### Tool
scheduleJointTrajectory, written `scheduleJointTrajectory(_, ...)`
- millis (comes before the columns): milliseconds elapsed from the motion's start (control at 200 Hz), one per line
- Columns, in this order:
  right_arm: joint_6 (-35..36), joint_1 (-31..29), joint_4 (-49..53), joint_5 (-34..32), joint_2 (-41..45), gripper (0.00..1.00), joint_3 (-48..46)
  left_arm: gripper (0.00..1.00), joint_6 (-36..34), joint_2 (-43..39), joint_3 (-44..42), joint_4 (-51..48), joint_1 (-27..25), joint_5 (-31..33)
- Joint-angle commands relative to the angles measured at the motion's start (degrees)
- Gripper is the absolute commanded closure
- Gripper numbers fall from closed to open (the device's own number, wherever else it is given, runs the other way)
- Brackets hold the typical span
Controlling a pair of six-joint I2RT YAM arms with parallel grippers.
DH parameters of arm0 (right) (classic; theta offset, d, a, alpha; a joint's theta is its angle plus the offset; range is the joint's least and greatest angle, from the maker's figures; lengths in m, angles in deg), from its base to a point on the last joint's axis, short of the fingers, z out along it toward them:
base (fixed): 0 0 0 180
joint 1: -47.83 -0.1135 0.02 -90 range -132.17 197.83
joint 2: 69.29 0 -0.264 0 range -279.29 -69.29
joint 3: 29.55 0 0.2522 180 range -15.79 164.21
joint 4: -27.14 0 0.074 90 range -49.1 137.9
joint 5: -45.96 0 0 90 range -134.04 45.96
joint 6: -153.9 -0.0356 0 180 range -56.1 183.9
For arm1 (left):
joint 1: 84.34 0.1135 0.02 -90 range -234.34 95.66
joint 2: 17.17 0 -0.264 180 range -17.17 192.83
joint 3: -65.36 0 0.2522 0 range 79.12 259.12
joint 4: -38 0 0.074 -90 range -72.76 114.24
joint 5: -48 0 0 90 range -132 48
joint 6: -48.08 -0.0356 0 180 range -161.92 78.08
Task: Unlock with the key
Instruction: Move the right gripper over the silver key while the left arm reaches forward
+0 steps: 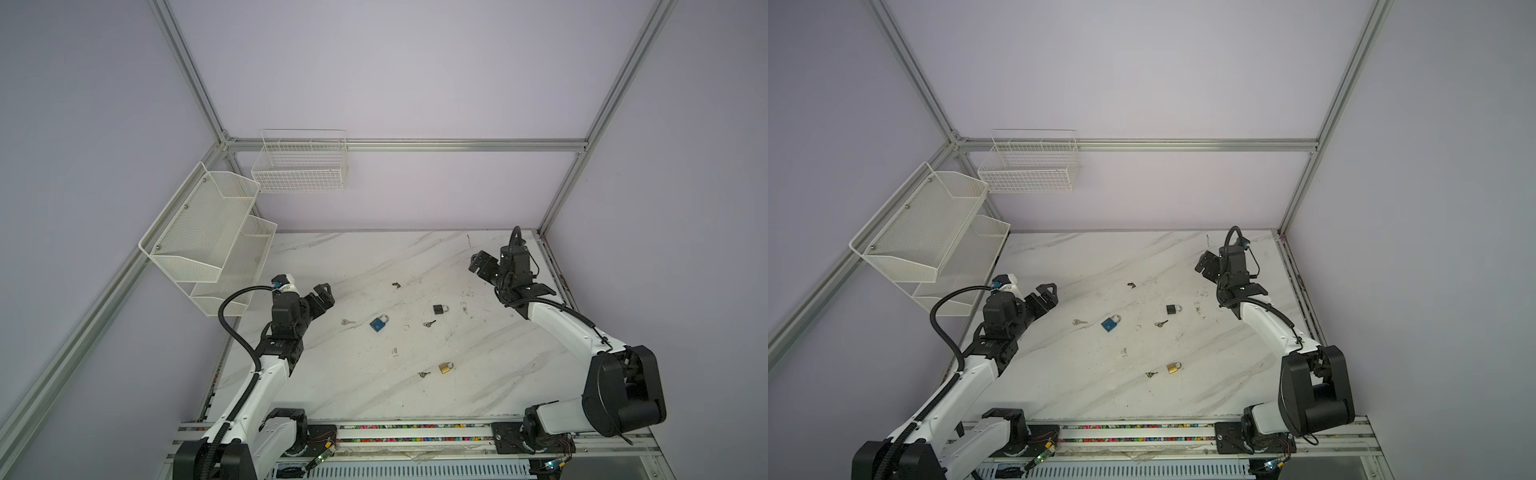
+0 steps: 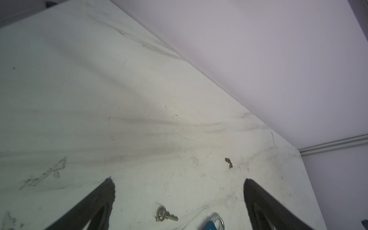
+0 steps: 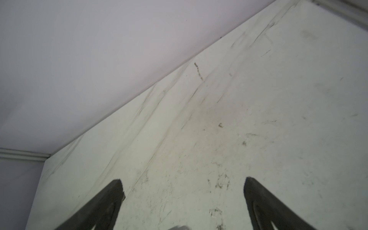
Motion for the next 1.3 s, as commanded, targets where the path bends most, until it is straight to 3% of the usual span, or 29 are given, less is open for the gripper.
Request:
scheduleJointTrajectory(0,-4.44,-5.19,10.61,-0.32,-1.46,0.02,2.03,0.00,1.32,0.18,6.20,-2.89,-3.46,-5.75)
scheduleJointTrajectory(275,-13.09,-17.48,17.52,-1.75,-4.35,0.03,2.01,0.00,2.32,1.16,6.83,-5.43,-10.99,-8.95)
scheduleJointTrajectory(580,-20.46,-26.70,22.23,-11.96,-9.40,0.08,2.65,0.00,5.19,3.30,5.45,-3.61,-19.57,-5.82)
scheduleJointTrajectory(710,-20.71,-27.95,23.56,-15.06,-12.40,0.08,2.71,0.00,6.00,4.69,4.91,-1.19,-21.35,-5.63)
scheduleJointTrajectory(1295,-18.18,-30.15,22.51,-18.01,-23.49,0.06,7.45,0.00,6.48,7.00,5.07,1.00,-23.06,-2.90)
